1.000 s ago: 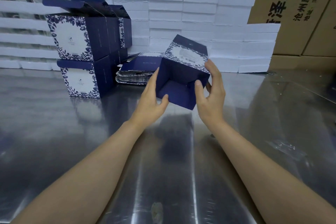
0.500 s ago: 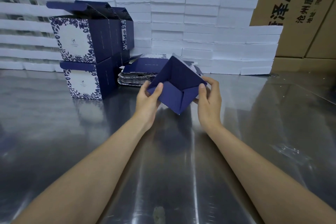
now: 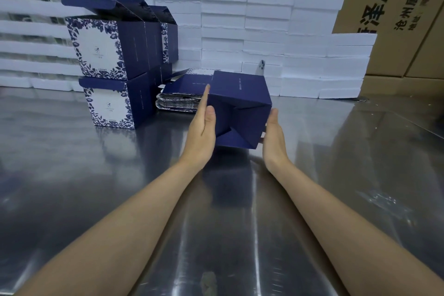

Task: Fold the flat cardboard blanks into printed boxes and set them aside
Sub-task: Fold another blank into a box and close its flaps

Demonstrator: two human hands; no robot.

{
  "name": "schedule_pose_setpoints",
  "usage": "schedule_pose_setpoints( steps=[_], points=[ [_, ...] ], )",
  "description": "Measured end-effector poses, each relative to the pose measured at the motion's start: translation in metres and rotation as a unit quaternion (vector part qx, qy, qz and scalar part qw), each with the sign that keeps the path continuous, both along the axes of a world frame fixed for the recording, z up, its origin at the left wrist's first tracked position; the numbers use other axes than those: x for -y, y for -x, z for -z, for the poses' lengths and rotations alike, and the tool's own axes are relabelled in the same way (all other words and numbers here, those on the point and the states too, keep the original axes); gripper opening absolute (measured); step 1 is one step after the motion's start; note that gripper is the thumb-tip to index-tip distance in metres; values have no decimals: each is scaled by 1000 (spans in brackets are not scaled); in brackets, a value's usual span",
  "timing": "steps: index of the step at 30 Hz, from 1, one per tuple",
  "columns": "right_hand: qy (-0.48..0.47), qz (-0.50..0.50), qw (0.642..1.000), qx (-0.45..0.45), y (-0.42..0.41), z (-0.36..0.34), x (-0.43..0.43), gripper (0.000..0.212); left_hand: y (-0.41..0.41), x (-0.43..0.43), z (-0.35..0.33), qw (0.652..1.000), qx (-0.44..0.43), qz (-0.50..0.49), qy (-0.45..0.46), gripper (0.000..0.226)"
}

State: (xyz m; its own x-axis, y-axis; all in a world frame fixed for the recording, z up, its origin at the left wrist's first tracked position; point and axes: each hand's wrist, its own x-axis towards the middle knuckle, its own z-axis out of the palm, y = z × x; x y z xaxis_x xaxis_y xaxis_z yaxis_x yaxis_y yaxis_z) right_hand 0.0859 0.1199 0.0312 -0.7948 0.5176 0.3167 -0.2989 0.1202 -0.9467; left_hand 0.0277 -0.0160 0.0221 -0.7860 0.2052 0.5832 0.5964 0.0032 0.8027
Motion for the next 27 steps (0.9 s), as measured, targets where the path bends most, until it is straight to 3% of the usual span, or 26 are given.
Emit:
schedule_pose_setpoints(
  steps=[3, 5, 8, 10, 13, 17, 20, 26, 27],
  points=[
    [-16, -17, 999, -24, -6, -2, 1, 77, -1, -1, -3, 1000, 0, -15, -12, 46],
    [-59, -13, 997, -41, -11, -4, 3, 79, 1, 1, -5, 999, 7, -37, -27, 48],
    [-77, -3, 995, -56, -8, 0, 1, 70, 5, 6, -5, 999, 6, -44, -28, 50],
    [-90, 33, 992, -78, -7, 3, -1, 39, 6, 8, -5, 999, 6, -37, -18, 52],
    [-97, 104, 984, -105, -5, 2, -5, 56, 7, 9, -3, 1000, 0, -10, 13, 52],
    [-81, 136, 982, -103, -5, 2, -9, 53, 2, 6, -1, 999, -7, 25, 29, 64],
    [-79, 81, 986, -122, -8, -2, -5, 33, 2, 6, -1, 1000, 10, 1, 26, 62],
    [-152, -30, 982, -110, -9, -1, -1, 40, 4, 7, -1, 998, 1, -57, 35, 30],
    [-169, -34, 979, -108, -8, -1, -1, 41, 4, 6, 0, 998, 4, -51, 47, 33]
  ],
)
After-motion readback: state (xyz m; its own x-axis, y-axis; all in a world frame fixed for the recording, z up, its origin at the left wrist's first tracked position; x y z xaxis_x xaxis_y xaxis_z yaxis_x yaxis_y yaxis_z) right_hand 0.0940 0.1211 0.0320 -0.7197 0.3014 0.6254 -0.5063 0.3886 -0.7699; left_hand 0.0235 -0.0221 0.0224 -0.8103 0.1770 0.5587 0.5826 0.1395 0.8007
